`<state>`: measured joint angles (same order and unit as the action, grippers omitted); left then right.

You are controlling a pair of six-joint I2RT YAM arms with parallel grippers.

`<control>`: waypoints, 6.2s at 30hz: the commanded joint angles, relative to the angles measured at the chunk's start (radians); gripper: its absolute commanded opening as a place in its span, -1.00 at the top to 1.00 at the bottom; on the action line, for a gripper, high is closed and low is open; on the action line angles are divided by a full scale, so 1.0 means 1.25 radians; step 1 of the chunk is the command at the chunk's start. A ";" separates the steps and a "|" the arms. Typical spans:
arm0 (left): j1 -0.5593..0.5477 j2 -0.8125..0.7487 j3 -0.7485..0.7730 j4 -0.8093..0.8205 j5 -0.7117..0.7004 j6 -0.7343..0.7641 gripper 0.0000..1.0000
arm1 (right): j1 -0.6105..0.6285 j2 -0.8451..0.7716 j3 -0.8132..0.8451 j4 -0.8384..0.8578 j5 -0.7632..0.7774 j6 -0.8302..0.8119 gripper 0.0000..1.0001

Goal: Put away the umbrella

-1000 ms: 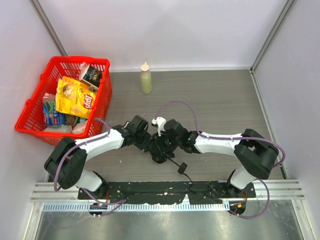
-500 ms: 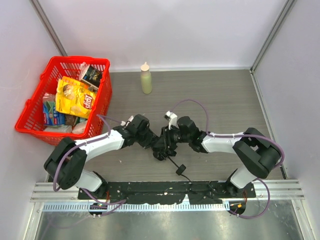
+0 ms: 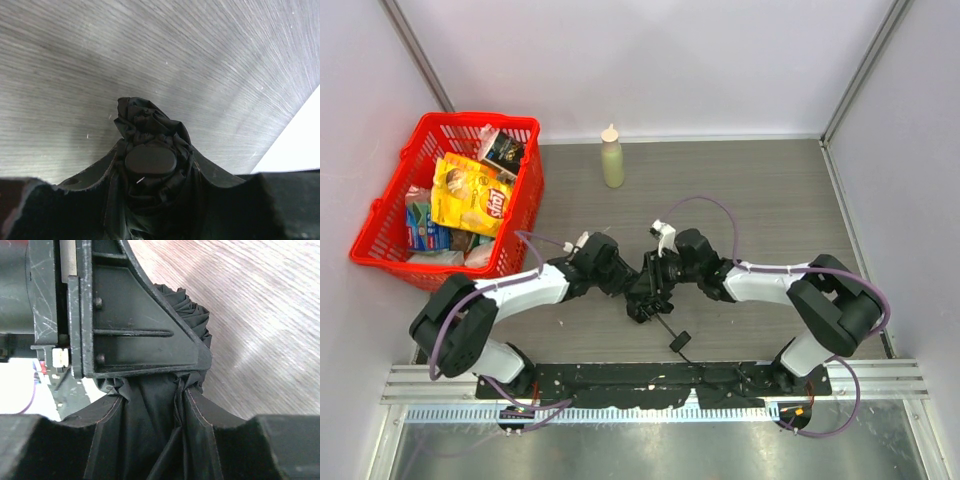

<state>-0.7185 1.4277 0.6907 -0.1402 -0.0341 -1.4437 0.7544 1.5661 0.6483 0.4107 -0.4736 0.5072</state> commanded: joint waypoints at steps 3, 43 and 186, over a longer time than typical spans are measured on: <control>0.003 0.043 0.013 0.082 -0.011 0.003 1.00 | 0.080 0.015 0.114 -0.203 0.190 -0.184 0.57; 0.007 -0.205 -0.051 0.087 -0.075 0.179 -0.99 | 0.023 -0.078 -0.063 0.118 0.045 0.051 0.99; 0.016 -0.239 0.157 0.082 -0.332 -0.090 1.00 | 0.236 -0.451 0.116 -0.407 0.376 -0.129 -0.26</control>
<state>-0.7044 1.1324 0.7780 0.0280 -0.3893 -1.4372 0.9958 1.0809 0.8623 -0.1108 -0.0654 0.5171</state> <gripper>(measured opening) 0.442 0.609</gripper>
